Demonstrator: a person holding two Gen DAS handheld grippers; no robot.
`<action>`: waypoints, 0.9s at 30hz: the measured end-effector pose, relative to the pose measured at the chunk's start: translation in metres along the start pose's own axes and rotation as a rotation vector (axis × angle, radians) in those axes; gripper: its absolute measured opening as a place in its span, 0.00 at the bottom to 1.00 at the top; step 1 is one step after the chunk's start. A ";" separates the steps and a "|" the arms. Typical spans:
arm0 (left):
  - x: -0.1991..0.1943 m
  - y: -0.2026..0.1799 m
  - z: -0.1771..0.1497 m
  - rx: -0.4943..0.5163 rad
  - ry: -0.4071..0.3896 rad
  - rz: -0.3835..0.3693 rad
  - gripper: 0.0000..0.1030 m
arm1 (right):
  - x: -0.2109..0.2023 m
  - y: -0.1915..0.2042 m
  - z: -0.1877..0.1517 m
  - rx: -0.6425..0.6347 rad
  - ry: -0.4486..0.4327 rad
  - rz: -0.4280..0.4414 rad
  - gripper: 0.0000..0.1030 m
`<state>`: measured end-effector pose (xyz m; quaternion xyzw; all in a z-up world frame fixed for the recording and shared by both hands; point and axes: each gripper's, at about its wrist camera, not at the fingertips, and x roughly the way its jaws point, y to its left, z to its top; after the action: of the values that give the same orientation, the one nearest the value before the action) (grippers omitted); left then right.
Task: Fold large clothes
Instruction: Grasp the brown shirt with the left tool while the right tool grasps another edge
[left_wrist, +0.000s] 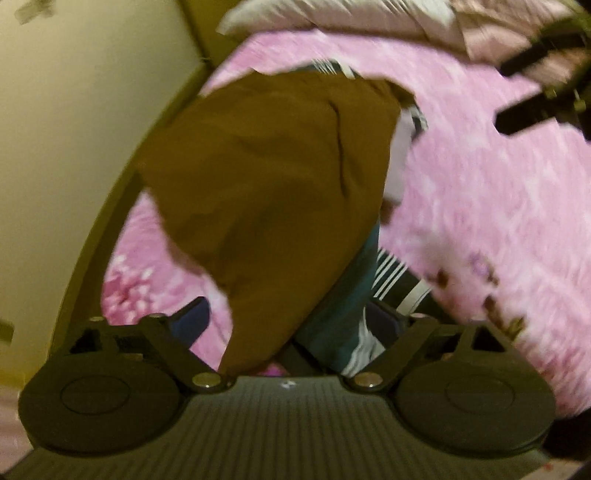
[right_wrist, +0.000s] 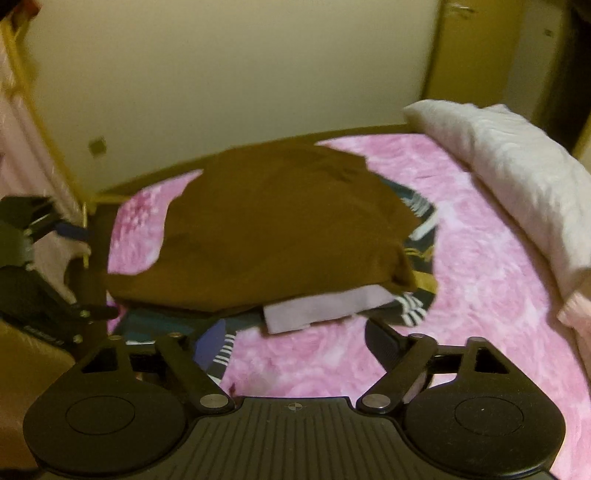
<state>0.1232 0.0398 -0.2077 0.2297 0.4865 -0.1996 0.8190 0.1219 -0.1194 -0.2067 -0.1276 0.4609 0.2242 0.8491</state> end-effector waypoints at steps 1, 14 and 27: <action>0.013 0.001 -0.002 0.028 0.005 -0.011 0.80 | 0.011 0.003 0.001 -0.017 0.010 0.005 0.72; 0.014 0.064 0.021 0.085 -0.043 -0.168 0.03 | 0.086 0.048 0.032 -0.346 0.012 0.097 0.72; -0.045 0.075 0.074 0.121 -0.244 -0.278 0.03 | 0.077 0.046 0.058 -0.331 -0.059 0.007 0.01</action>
<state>0.1971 0.0630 -0.1232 0.1831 0.3976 -0.3660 0.8212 0.1778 -0.0352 -0.2404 -0.2574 0.3932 0.3037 0.8288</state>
